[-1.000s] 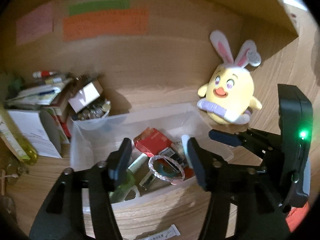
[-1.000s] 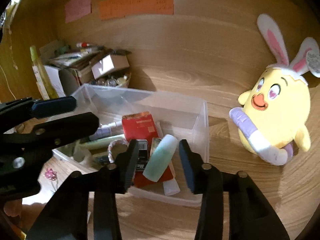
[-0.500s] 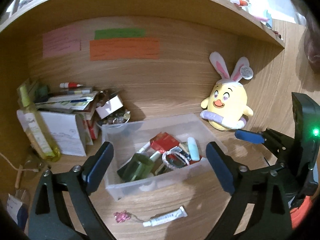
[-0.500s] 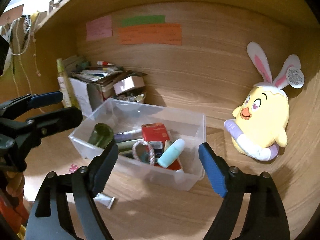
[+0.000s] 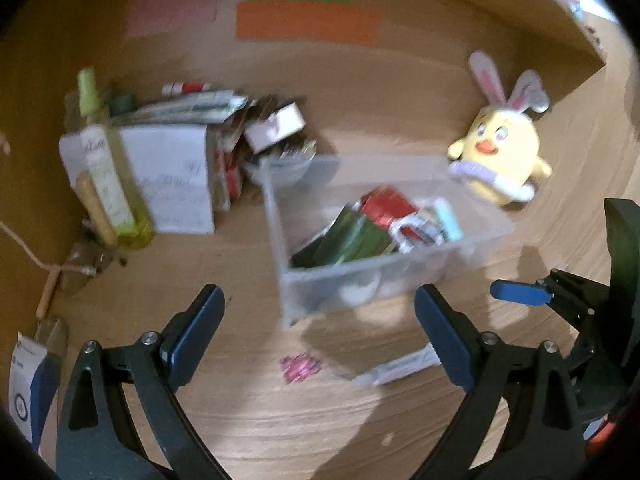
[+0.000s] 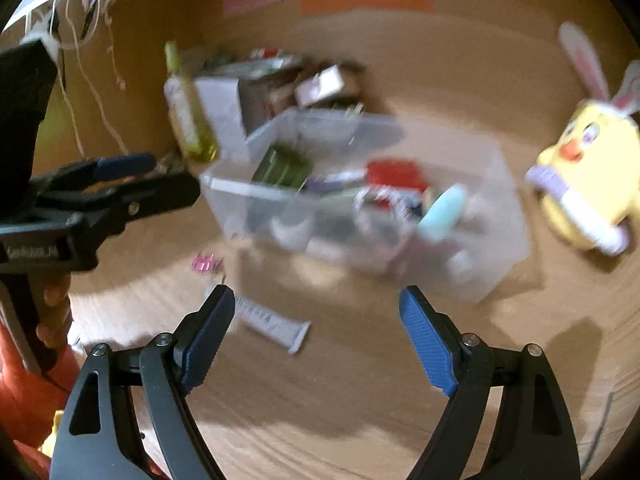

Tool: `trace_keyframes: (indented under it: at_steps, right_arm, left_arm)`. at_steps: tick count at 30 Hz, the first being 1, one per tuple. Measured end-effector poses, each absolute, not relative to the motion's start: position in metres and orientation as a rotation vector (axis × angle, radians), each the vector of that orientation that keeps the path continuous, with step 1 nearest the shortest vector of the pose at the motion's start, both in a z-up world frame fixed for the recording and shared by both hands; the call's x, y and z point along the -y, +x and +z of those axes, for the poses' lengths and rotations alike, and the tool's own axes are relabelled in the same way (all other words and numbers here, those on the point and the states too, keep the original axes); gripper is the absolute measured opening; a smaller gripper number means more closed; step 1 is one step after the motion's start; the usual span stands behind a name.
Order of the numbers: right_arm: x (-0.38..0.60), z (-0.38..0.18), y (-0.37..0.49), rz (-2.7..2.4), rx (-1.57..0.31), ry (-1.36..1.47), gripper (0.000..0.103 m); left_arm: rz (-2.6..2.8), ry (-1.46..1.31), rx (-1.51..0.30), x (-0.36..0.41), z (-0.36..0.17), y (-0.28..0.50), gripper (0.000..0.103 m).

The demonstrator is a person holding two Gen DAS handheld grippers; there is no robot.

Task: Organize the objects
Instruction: 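Withdraw both tools from the box toward the last items, then grasp the white ointment tube with the right tool while the left tool grasps the pink charm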

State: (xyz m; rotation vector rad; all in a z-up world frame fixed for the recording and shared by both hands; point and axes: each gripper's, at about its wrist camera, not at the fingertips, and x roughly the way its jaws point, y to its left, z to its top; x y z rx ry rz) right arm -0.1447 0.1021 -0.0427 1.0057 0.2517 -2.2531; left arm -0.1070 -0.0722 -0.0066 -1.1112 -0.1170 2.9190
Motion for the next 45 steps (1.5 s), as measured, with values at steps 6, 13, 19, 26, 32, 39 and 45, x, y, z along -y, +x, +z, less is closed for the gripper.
trace_keyframes:
  at_steps: [6,13,19,26,32,39,45]
  right_arm:
    - [-0.078,-0.07,-0.143,-2.193,-0.339,1.074,0.082]
    - [-0.05,-0.08,-0.142,-2.121,-0.453,1.068,0.076]
    - [-0.038,-0.088,-0.144,-2.079,-0.489,1.086,0.035]
    - [-0.053,-0.087,-0.154,-2.098,-0.395,1.121,0.014]
    - [-0.074,-0.083,-0.157,-2.139,-0.348,1.124,0.014]
    - [-0.089,-0.083,-0.151,-2.147,-0.356,1.128,0.014]
    - [-0.102,-0.079,-0.148,-2.175,-0.336,1.115,0.014]
  left_arm:
    - [2.913,-1.227,0.122,0.089,-0.033,-0.1,0.097]
    - [2.905,-1.293,0.139,0.103,-0.047,-0.091,0.097]
    - [2.905,-1.308,0.103,0.104,-0.052,-0.085,0.097]
    - [2.831,-1.377,0.052,0.093,-0.064,-0.097,0.075]
    - [2.748,-1.433,0.059,0.08,-0.075,-0.113,0.073]
    - [2.715,-1.431,-0.049,0.055,-0.077,-0.122,0.057]
    - [2.723,-1.416,-0.027,0.056,-0.075,-0.123,0.029]
